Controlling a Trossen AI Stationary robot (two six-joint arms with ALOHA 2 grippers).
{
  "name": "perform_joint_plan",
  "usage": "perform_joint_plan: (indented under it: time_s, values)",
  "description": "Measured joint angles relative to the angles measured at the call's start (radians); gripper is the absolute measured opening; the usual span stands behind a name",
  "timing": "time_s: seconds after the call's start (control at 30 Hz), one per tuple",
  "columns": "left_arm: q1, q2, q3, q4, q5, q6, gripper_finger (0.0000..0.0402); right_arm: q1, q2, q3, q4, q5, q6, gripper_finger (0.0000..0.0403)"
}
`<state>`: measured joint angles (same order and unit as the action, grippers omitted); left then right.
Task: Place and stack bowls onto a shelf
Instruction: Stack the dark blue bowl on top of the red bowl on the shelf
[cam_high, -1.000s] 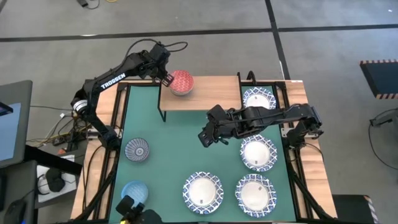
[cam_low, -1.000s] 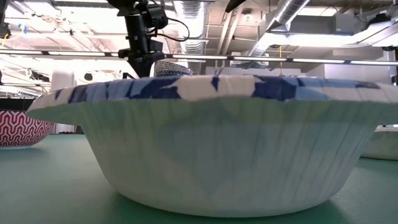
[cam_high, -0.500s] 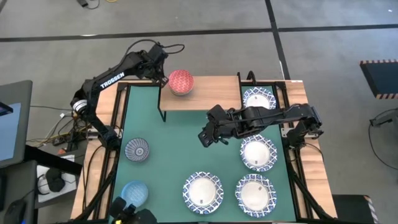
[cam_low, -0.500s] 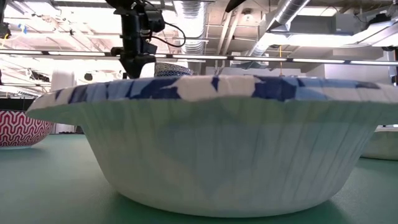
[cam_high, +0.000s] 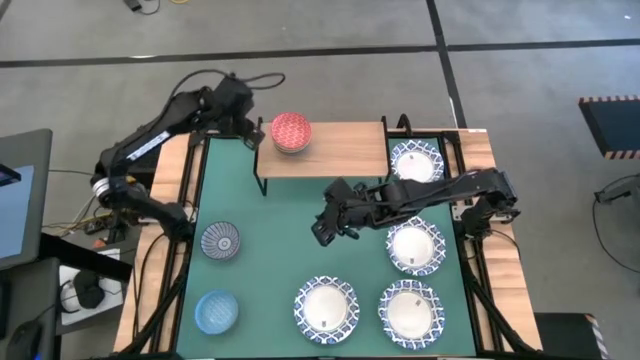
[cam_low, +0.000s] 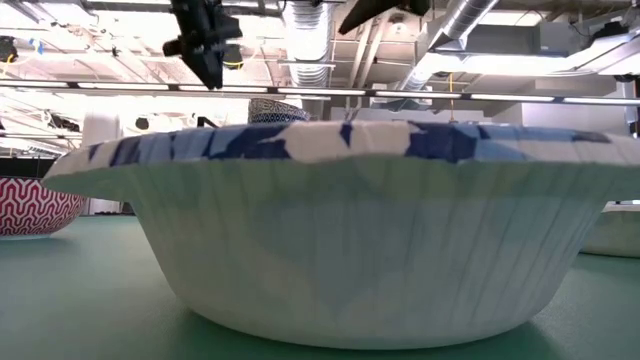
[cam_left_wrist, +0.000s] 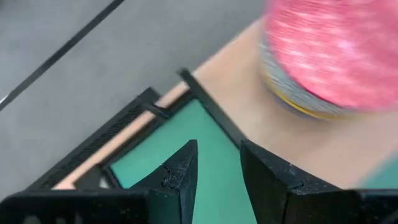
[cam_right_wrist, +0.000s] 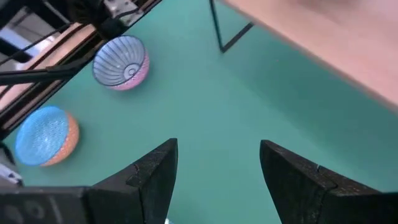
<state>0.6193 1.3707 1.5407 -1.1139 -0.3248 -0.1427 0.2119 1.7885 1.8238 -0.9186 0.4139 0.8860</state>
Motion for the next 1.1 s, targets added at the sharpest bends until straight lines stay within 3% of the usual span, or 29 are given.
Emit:
perform_joint_plan:
  time_s: [0.37,0.47,0.63,0.87,1.1]
  values:
    - [-0.35,-0.265,-0.392,0.103,-0.017,-0.347,0.0107,-0.017,0.0,-0.155,0.35,-0.105,0.023,0.0254]
    - [-0.436,-0.327,-0.461,0.108,-0.005,-0.461,0.0107,-0.038,0.0,-0.196,0.427,-0.158,0.022,0.0254]
    - [-0.616,-0.388,-0.532,0.108,0.014,-0.624,0.0107,-0.039,0.0,-0.25,0.51,-0.157,0.015,0.0254]
    - [-0.849,-0.395,-0.574,0.087,0.05,-0.758,0.0107,-0.034,0.184,-0.233,0.705,-0.225,0.038,0.0254]
    - [-0.935,-0.395,-0.574,0.0,0.061,-0.859,0.0107,-0.04,0.411,-0.054,0.752,-0.254,0.058,0.0254]
